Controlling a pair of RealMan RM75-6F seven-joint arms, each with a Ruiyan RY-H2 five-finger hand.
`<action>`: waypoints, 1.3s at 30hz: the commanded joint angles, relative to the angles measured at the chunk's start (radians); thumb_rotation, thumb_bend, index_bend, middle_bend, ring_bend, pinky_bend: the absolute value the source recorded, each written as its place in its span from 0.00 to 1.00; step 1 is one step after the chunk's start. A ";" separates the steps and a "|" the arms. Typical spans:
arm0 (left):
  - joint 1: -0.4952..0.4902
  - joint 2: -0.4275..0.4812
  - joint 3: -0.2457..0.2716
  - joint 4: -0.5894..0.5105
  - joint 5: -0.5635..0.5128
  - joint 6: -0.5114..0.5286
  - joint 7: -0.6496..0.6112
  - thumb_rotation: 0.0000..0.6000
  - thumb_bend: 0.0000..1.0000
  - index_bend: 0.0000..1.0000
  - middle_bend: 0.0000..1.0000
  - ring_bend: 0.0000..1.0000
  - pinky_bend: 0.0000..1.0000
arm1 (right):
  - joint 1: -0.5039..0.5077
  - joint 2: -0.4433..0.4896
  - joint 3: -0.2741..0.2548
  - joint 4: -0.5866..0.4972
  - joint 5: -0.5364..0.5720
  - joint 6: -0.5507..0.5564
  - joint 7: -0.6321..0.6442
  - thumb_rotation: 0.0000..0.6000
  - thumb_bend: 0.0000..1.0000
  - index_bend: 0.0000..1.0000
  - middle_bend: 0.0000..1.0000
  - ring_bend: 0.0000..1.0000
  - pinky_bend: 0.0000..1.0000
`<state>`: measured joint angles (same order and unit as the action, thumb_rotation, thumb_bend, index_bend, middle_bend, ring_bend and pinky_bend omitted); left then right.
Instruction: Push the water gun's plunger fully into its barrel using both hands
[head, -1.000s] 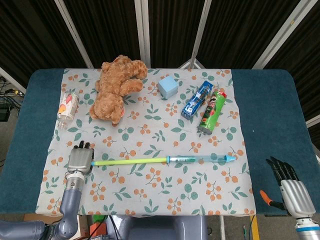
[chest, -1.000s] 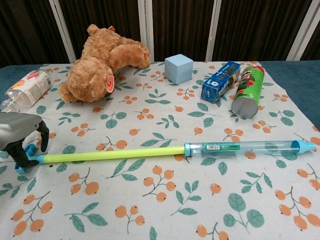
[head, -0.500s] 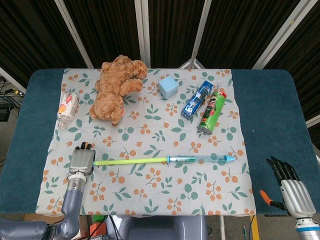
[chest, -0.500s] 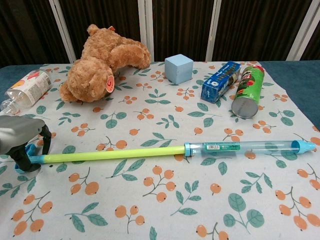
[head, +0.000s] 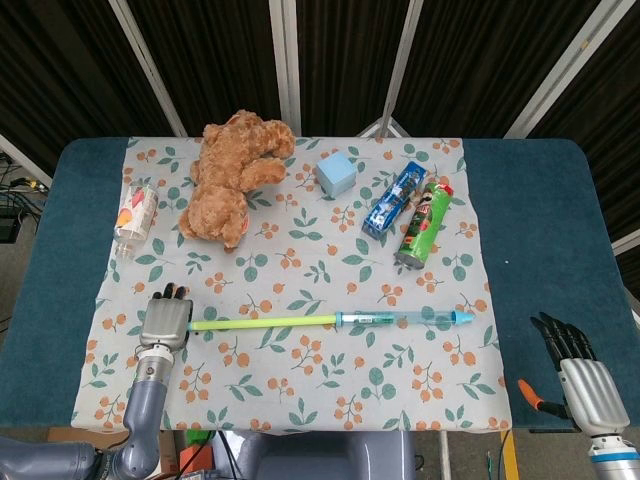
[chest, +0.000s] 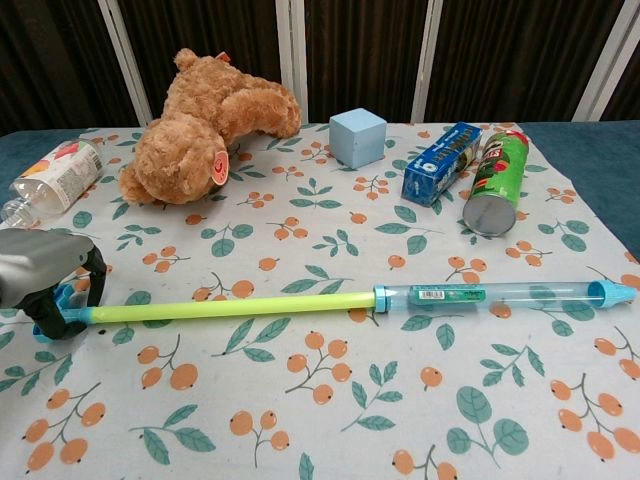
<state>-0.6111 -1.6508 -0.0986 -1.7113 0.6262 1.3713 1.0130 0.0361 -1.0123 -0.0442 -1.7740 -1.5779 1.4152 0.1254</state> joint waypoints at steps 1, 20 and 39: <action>-0.001 0.003 0.001 -0.006 0.004 0.002 0.001 1.00 0.51 0.57 0.15 0.08 0.21 | 0.018 0.005 -0.001 -0.025 0.003 -0.032 -0.018 1.00 0.33 0.00 0.00 0.00 0.00; -0.021 0.050 -0.008 -0.114 0.028 0.038 0.027 1.00 0.51 0.57 0.16 0.08 0.21 | 0.321 -0.145 0.174 -0.244 0.318 -0.328 -0.471 1.00 0.33 0.07 0.00 0.00 0.00; -0.041 0.099 -0.021 -0.174 -0.004 0.053 0.045 1.00 0.51 0.58 0.16 0.08 0.21 | 0.461 -0.392 0.166 -0.035 0.716 -0.302 -0.797 1.00 0.33 0.12 0.00 0.00 0.00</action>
<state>-0.6515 -1.5530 -0.1200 -1.8840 0.6230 1.4248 1.0581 0.4873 -1.3937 0.1255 -1.8237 -0.8841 1.1026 -0.6527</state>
